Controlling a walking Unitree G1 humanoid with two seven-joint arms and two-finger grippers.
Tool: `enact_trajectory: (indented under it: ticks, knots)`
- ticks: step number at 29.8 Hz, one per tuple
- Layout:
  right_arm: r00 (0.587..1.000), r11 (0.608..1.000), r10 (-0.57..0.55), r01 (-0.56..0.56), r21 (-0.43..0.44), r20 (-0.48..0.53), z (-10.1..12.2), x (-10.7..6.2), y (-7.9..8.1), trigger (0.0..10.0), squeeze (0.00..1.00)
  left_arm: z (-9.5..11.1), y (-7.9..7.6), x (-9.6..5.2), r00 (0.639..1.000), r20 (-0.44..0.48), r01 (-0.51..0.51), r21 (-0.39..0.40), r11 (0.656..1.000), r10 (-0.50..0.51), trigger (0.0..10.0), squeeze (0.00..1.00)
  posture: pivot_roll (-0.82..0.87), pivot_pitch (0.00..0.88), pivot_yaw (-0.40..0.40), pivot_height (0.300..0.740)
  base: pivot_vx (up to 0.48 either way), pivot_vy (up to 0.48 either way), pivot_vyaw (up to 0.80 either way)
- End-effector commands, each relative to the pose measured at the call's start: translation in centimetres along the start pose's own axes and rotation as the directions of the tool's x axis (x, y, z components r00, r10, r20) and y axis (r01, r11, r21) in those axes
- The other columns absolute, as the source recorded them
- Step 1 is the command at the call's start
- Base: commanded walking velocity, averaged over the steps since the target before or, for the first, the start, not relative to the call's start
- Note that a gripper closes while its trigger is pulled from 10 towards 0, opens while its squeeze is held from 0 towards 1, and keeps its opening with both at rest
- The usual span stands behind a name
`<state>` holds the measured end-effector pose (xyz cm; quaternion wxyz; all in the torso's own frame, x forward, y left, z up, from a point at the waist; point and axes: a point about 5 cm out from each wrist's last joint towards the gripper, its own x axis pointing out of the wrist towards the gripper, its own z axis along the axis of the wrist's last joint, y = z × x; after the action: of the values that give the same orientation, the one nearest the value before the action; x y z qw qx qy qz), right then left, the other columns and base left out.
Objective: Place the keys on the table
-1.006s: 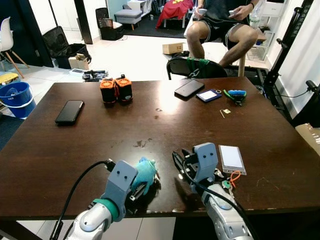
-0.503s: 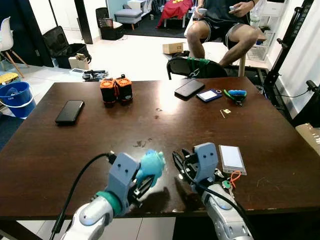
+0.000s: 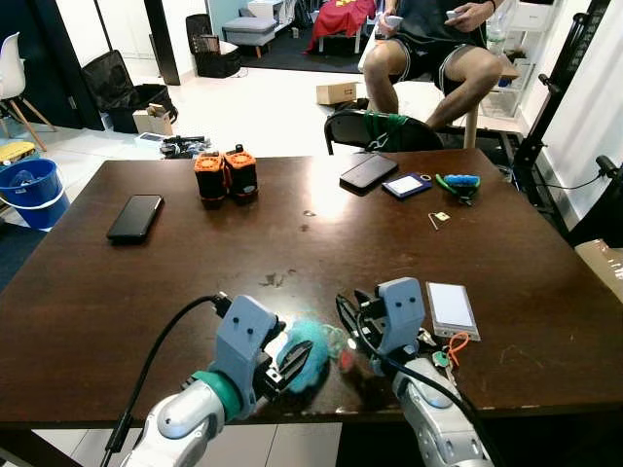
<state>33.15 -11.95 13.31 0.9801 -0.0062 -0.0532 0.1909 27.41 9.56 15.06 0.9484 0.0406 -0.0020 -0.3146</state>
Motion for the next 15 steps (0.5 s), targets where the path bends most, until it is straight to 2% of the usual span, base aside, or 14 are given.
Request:
enact_trajectory:
  ticks: [1,12,13,14,15]
  knots:
    - [1.0,1.0,0.005,-0.005,0.012,-0.017,-0.4,-0.1,0.3,10.0,0.0,-0.1,-0.1,-0.2,1.0,-0.014,0.008,-0.001,1.0,-0.008,10.0,0.0,-0.12,0.088,0.121,0.74,0.0,0.0,0.0]
    - [1.0,1.0,0.003,-0.003,0.012,-0.016,-0.4,-0.1,0.2,10.0,0.0,1.1,-0.3,-0.4,0.998,0.039,0.04,-0.035,0.999,-0.038,10.0,0.0,-0.12,0.09,0.121,0.74,0.0,0.0,0.0]
    - [1.0,1.0,0.0,0.0,0.015,-0.014,-0.4,-0.1,0.2,10.0,0.0,2.3,0.3,-0.5,0.995,0.105,0.003,-0.062,0.998,0.003,10.0,0.0,-0.12,0.086,0.122,0.74,0.0,0.0,0.0]
    - [1.0,1.0,0.0,0.0,0.015,-0.014,-0.4,-0.1,0.2,10.0,0.0,2.3,0.3,-0.5,0.995,0.105,0.003,-0.062,0.998,0.003,10.0,0.0,-0.12,0.086,0.122,0.74,0.0,0.0,0.0]
    - [1.0,1.0,-0.001,0.001,0.018,-0.01,-0.3,0.0,0.3,10.0,0.0,3.4,1.1,-0.8,0.985,0.154,-0.063,-0.075,0.995,0.074,10.0,0.0,-0.12,0.079,0.125,0.74,0.0,0.0,0.0]
